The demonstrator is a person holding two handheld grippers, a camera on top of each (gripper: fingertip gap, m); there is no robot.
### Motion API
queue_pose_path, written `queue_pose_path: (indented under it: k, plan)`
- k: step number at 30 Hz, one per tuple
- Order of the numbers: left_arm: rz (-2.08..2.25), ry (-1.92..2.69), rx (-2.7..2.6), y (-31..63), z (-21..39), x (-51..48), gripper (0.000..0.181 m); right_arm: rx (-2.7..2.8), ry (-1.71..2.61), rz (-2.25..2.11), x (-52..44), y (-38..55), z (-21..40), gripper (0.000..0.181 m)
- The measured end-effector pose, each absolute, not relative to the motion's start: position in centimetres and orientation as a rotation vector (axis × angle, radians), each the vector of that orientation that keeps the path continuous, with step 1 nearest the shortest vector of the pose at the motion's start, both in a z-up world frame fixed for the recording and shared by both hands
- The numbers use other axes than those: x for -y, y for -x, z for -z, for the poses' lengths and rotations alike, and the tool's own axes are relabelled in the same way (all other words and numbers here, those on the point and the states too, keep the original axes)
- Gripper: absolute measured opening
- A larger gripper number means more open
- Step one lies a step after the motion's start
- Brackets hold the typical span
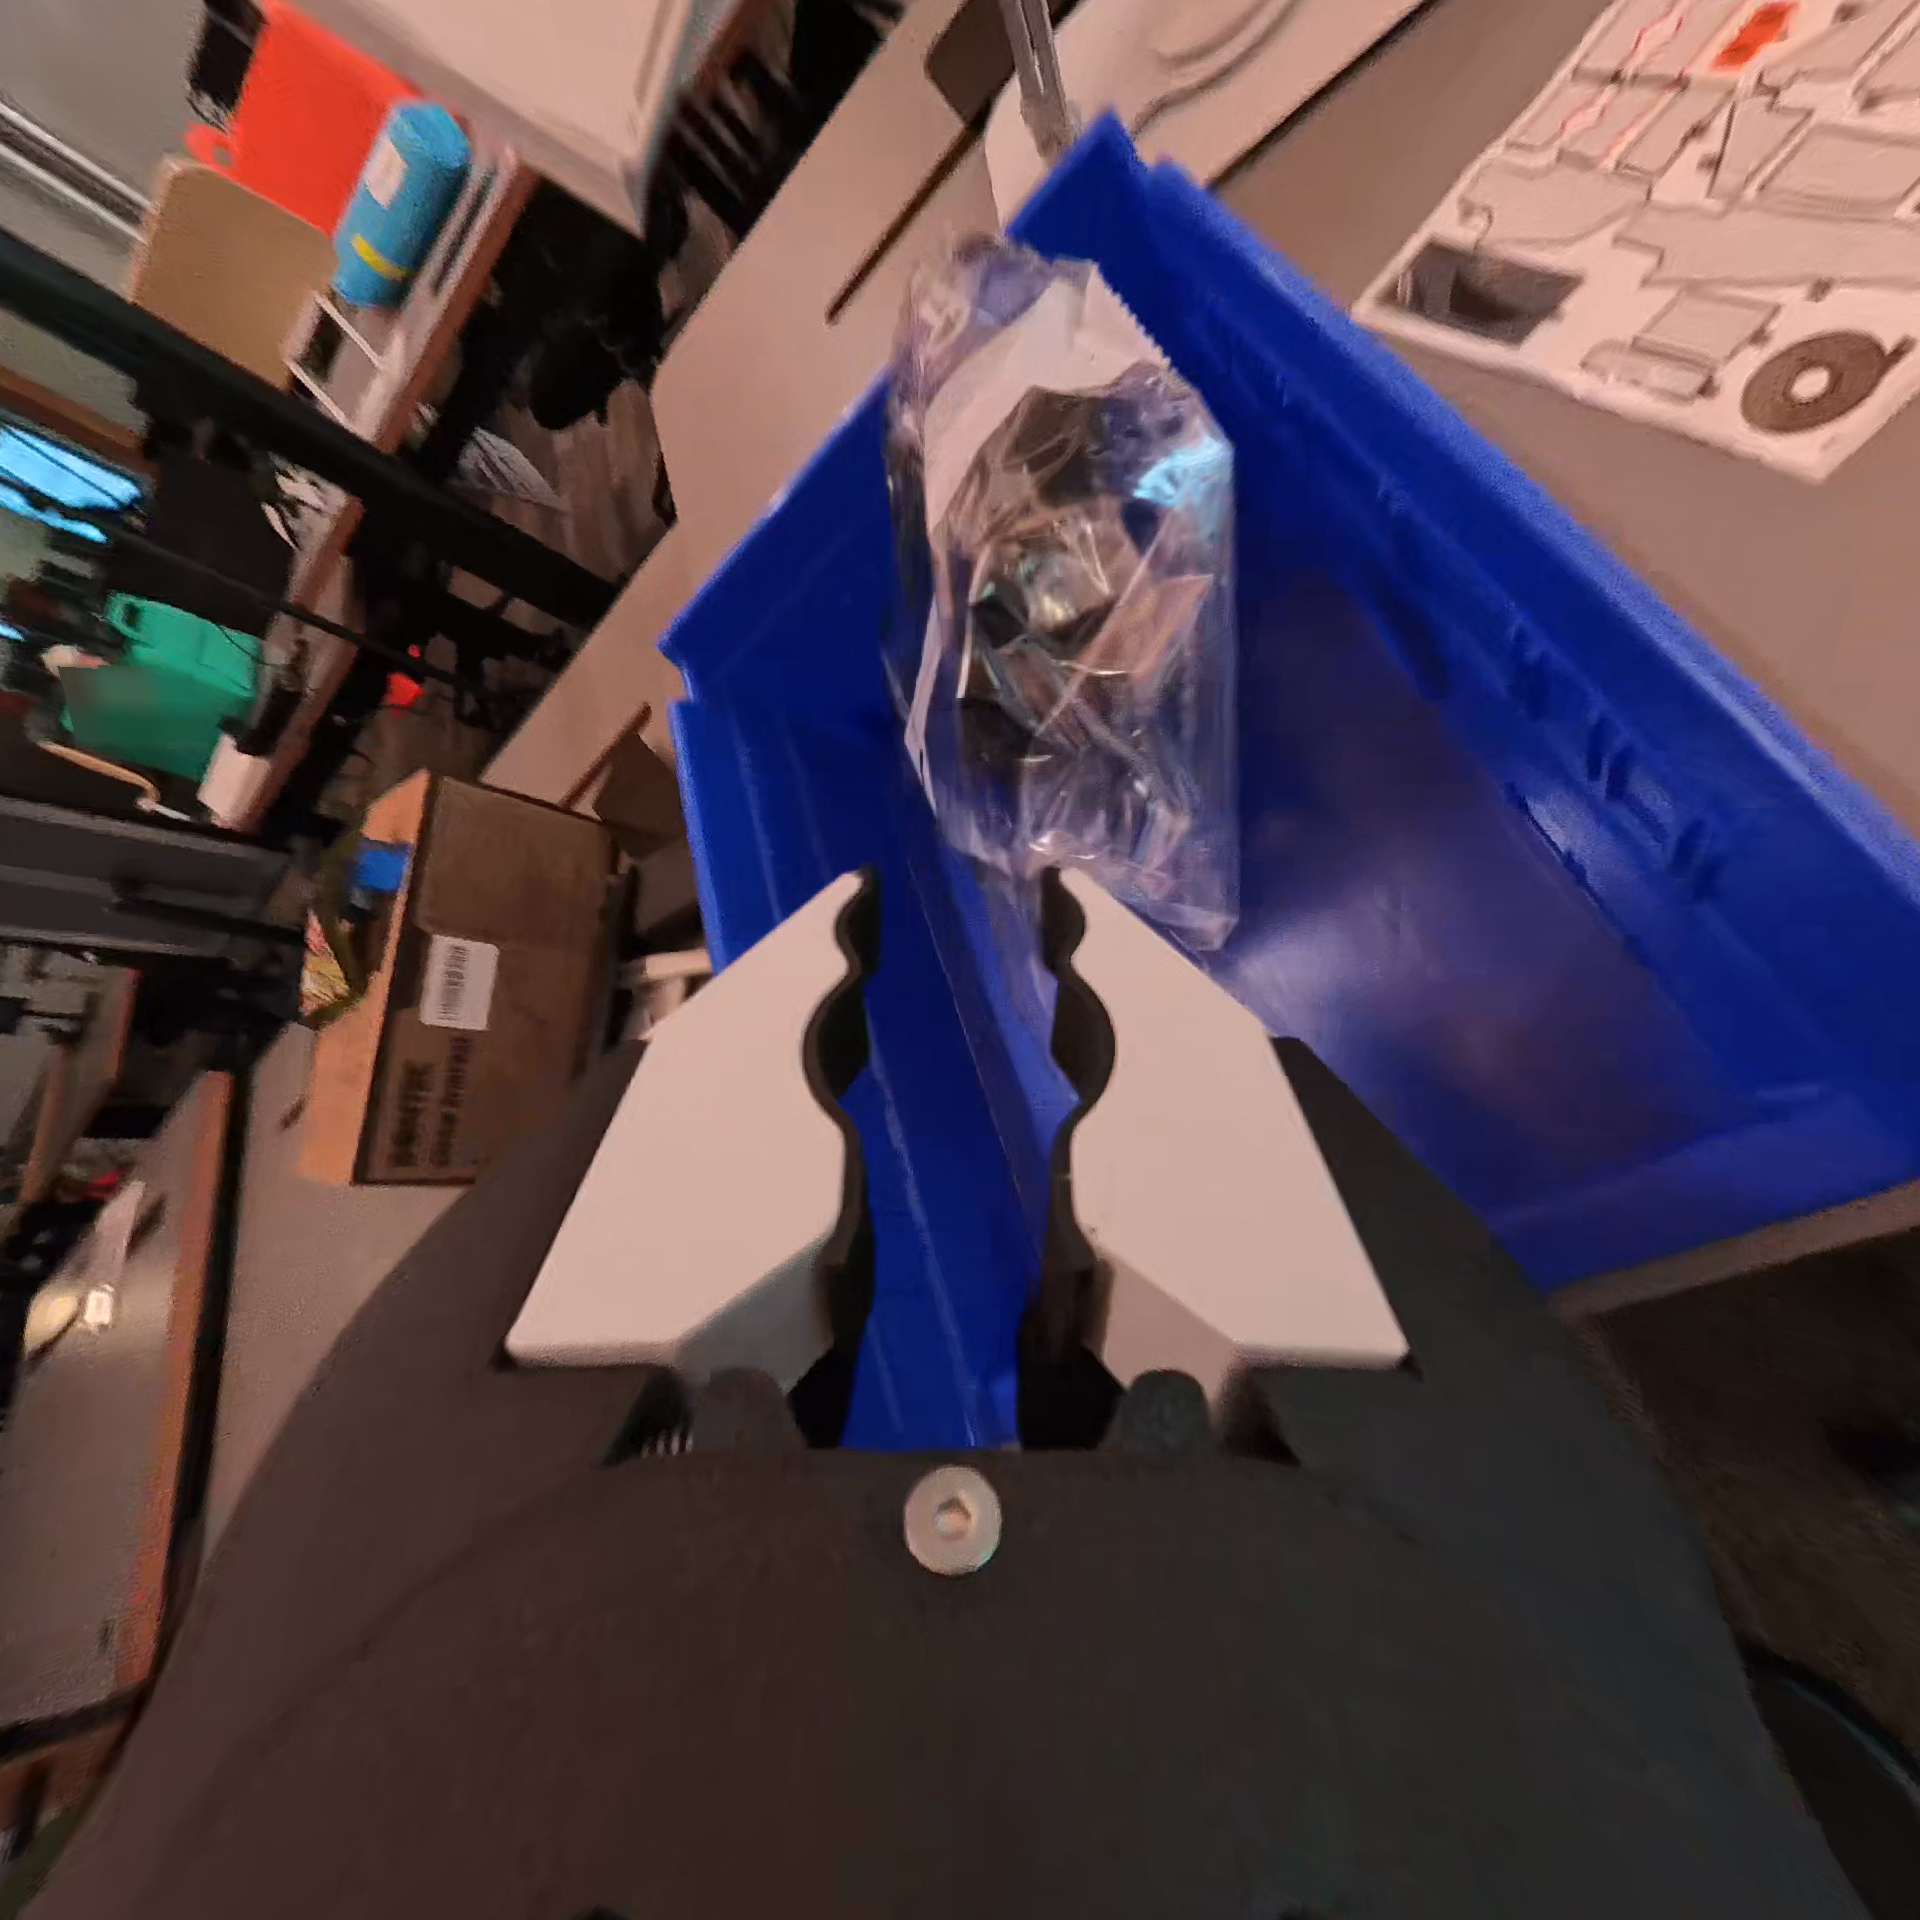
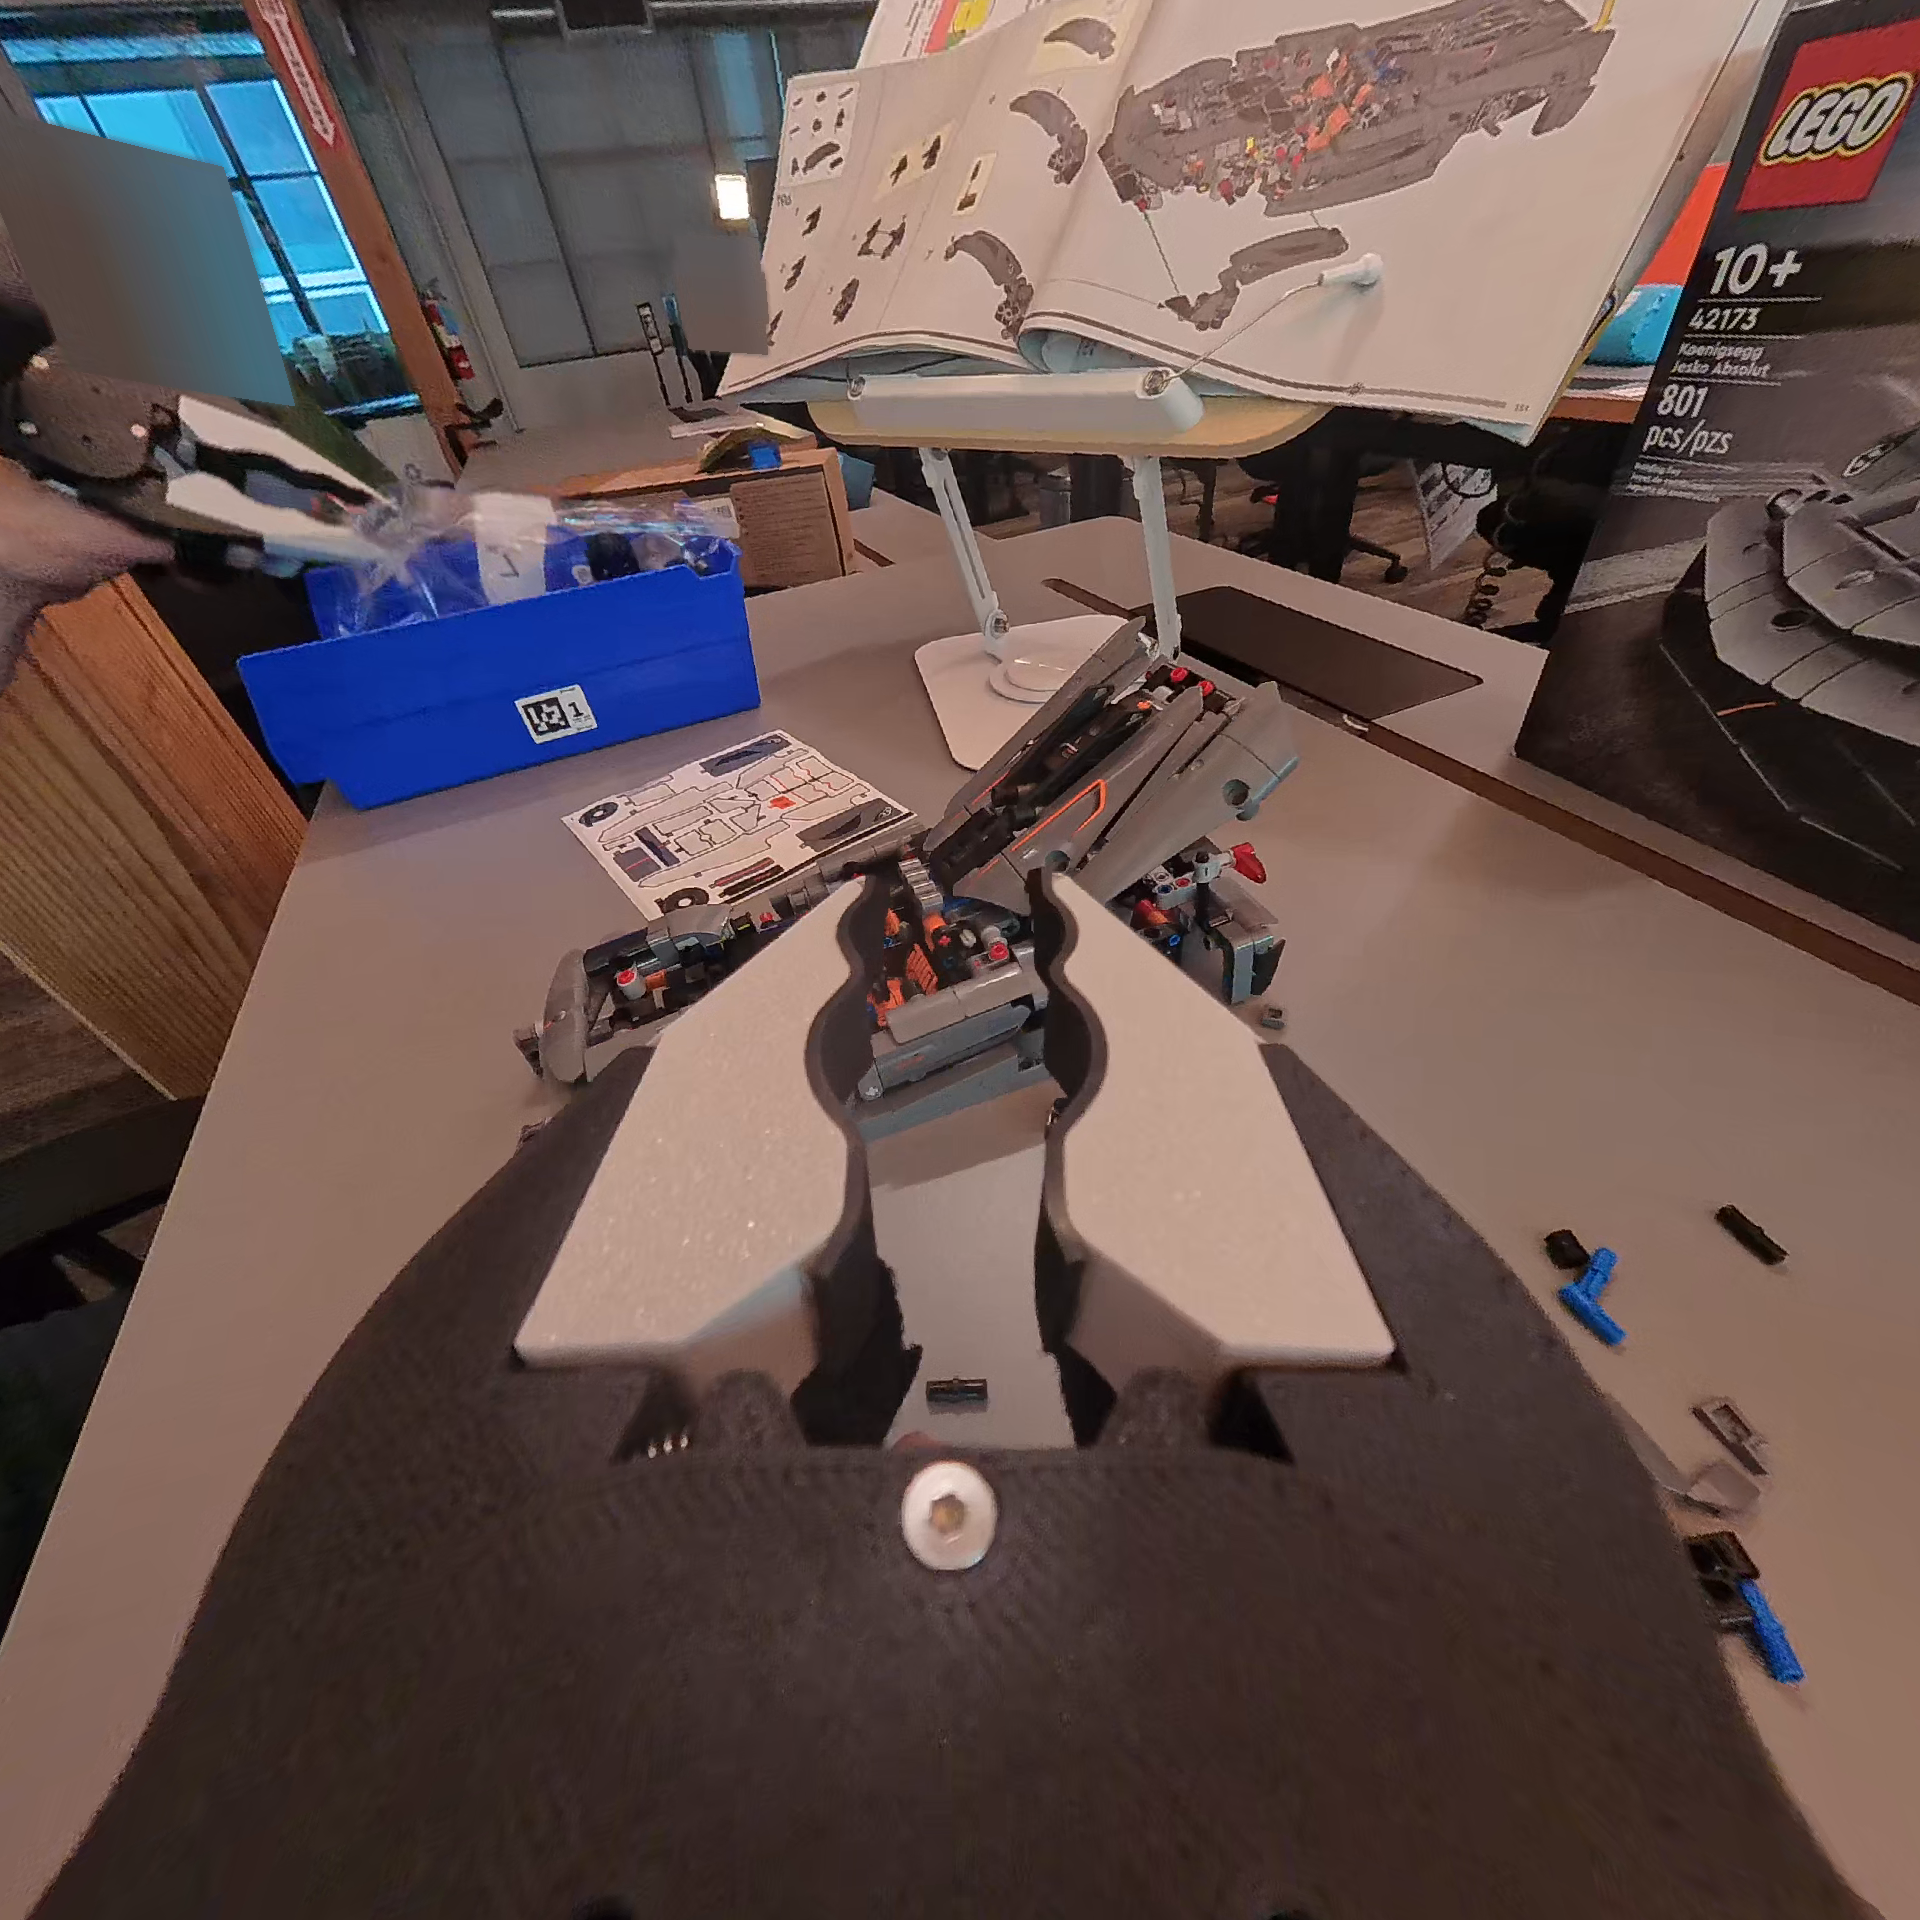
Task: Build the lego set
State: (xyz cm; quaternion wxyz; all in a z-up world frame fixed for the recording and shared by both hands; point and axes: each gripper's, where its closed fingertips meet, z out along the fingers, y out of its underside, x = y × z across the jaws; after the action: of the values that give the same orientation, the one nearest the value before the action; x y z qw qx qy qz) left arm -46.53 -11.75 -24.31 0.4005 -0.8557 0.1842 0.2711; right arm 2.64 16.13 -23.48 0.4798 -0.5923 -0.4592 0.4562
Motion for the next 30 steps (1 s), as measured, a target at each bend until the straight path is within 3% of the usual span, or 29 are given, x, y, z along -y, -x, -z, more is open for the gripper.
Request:
queue_pose_path:
  k: [4,11,17,23,30]
  plan:
    - [-0.638,2.189,-0.393,45.9,23.7,13.5,0.059,1.097,1.436,-1.100,-16.6,-3.4,22.8,0.029]
    - [-0.768,1.975,-0.320,41.7,15.0,14.6,0.083,0.924,1.423,-1.074,-19.2,-7.7,20.0,0.035]
    - [-0.571,1.785,-0.551,27.9,12.0,9.2,0.079,0.893,1.492,-0.952,-21.1,-11.1,19.4,0.035]
    - [-0.315,1.762,-0.787,15.6,17.2,-0.5,0.054,1.078,1.712,-0.746,-23.1,-10.5,22.7,0.034]
    - [-0.169,1.793,-0.810,11.7,22.9,-12.0,0.036,1.270,1.906,-0.512,-26.5,-9.5,27.1,0.024]
